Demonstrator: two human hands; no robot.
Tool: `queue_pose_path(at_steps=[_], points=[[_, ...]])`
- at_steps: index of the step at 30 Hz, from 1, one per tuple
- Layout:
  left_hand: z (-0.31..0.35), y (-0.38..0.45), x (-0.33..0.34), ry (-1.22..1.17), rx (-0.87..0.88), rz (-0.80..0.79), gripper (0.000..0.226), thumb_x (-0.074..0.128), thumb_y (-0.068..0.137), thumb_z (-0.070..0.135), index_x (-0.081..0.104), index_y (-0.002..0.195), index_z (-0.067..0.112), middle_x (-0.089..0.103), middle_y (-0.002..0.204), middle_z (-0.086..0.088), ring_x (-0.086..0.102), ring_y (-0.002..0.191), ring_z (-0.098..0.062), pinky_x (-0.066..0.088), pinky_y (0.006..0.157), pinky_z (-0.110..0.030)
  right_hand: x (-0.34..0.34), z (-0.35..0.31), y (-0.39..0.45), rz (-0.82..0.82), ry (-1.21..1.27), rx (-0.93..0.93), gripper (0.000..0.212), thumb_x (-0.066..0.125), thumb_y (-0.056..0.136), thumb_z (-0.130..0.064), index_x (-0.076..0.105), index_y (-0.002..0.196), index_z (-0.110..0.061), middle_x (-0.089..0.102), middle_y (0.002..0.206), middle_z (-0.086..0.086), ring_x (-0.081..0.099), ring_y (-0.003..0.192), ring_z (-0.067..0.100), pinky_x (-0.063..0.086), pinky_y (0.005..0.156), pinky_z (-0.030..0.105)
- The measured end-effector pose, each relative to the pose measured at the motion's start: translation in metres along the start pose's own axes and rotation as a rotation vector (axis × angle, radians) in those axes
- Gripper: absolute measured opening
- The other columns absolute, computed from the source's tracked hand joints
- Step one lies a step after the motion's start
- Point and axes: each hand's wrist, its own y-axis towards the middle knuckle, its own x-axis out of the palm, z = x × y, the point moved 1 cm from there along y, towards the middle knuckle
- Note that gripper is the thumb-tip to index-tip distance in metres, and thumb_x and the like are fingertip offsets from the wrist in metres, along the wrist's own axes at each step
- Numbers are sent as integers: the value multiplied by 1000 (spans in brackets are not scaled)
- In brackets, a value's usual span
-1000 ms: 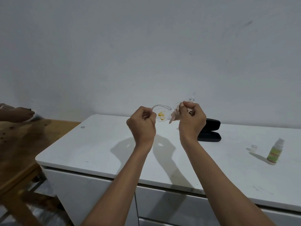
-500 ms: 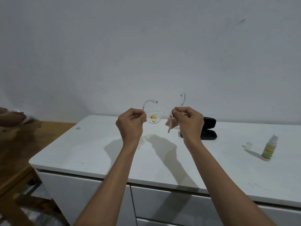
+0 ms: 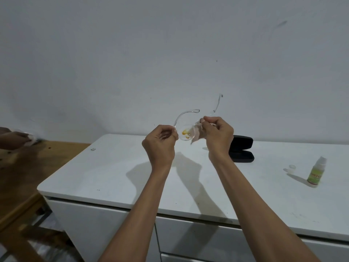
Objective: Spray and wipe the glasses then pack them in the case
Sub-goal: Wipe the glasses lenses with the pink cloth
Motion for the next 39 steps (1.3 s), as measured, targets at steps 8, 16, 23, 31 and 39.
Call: queue_pose_path(at_steps=[8,16,23,31,39], points=[[-5,13,-21,63,-61,-59,15,78,77,-6,75,77,8,74,64,-6,74,62,-22,64,74,-46,-36,-7,11,-323,-164,50,7,79,82,-4,81,80,-10,77,74,13,76,71,31,61,77,46],[8,0,-6,43,-7,-54,19,76,72,-10,73,72,9,74,65,3,73,62,-8,58,63,-17,-5,-5,-9,191,21,-129,6,74,90,-10,76,89,-16,76,87,-4,69,79,6,55,78,24],[12,-6,10,35,65,-27,17,77,72,-9,72,73,7,74,68,3,73,64,-10,60,66,-23,7,-6,0,130,241,84,15,77,89,-6,74,82,-19,76,101,6,73,106,32,60,95,52],[5,8,-8,106,30,-43,34,74,75,-8,67,66,23,74,64,1,73,58,-15,56,61,-18,-28,-1,12,-361,26,169,9,69,88,8,71,85,0,62,54,-4,63,51,19,54,53,28],[-1,12,-18,129,-1,-102,19,71,74,-12,67,71,6,76,72,-5,72,61,-16,58,64,-21,-33,3,0,-169,24,78,6,72,86,2,74,83,-3,73,62,15,74,54,35,57,51,32]])
